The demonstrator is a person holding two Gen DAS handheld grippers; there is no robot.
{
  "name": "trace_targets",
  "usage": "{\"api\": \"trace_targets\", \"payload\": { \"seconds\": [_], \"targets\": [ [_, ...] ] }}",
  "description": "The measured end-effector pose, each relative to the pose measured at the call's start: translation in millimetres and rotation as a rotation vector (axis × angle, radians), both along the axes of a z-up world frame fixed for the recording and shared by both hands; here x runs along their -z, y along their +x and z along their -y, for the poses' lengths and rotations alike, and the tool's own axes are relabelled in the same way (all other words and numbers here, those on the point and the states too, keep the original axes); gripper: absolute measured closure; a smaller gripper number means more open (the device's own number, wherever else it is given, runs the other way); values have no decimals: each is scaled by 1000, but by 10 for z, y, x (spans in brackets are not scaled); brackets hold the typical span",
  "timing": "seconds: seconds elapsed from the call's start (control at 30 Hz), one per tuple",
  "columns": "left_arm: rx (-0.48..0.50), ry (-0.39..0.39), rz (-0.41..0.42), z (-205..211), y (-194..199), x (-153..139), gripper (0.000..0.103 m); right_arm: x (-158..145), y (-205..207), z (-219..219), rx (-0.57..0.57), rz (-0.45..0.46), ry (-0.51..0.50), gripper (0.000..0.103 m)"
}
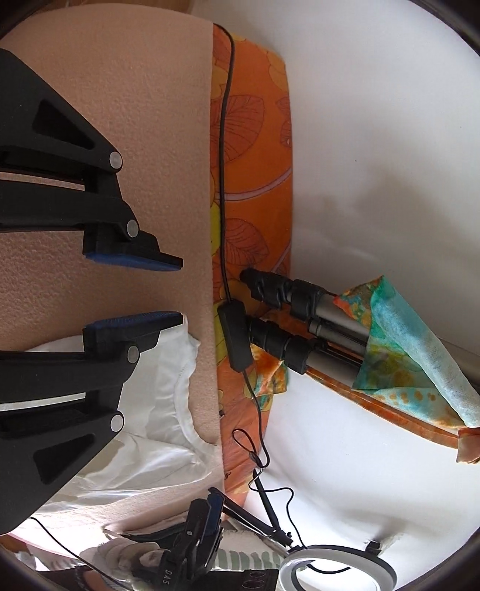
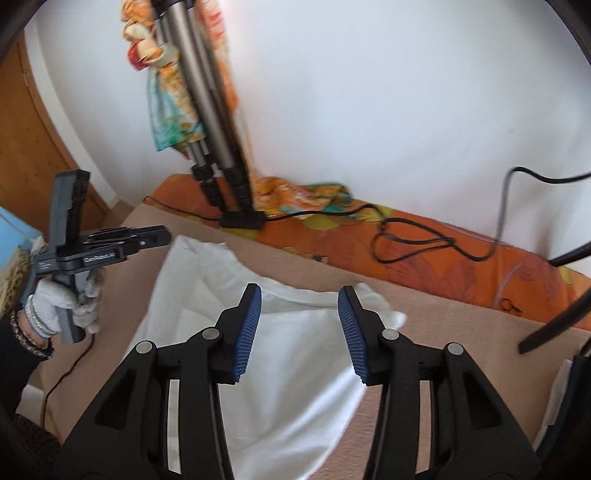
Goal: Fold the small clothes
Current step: 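Close the right tool on the collar end of the shirt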
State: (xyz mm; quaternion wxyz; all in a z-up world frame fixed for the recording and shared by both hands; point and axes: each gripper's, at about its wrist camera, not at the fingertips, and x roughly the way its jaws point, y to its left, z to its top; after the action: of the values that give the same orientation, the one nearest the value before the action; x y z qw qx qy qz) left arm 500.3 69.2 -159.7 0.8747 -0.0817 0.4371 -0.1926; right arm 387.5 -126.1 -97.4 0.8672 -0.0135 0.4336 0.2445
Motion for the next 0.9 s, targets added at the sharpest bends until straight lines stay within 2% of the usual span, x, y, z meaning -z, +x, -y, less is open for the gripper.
{"api": "trace_targets", "payload": {
  "seconds": [0.1,0.3,0.37,0.43,0.53,0.57,0.63,0.7,0.73,0.77,0.8,0.83,0.9],
  "targets": [
    [5,-3,5,-32,-24,13,83,138,53,-395,-125,-79,55,58],
    [33,38,12,77,-52,63,83,439,132,-1009,-212,-131,-20,58],
    [35,34,12,105,-42,67,83,522,117,-1149,-216,-129,-94,97],
    [27,34,12,102,-39,62,83,507,73,-1191,-199,-89,-155,101],
    [30,25,11,105,-54,43,83,382,100,-1045,-113,-21,-168,102],
    [30,20,11,112,-61,39,83,381,150,-980,-84,-25,-158,102],
    [39,8,10,133,-83,37,82,422,251,-889,-106,-110,-74,102],
    [55,31,9,206,-98,53,78,380,214,-866,-103,-81,-82,102],
    [71,39,11,245,-101,57,77,350,203,-830,-107,-80,-52,100],
    [78,61,20,282,-107,55,77,349,219,-806,-119,-118,-8,97],
    [66,96,34,313,-108,59,77,357,231,-788,-133,-151,34,84],
    [54,107,38,322,-103,66,77,368,228,-787,-145,-166,55,66],
    [55,89,21,324,-78,90,77,396,200,-869,-150,-154,29,64]
  ]
}}
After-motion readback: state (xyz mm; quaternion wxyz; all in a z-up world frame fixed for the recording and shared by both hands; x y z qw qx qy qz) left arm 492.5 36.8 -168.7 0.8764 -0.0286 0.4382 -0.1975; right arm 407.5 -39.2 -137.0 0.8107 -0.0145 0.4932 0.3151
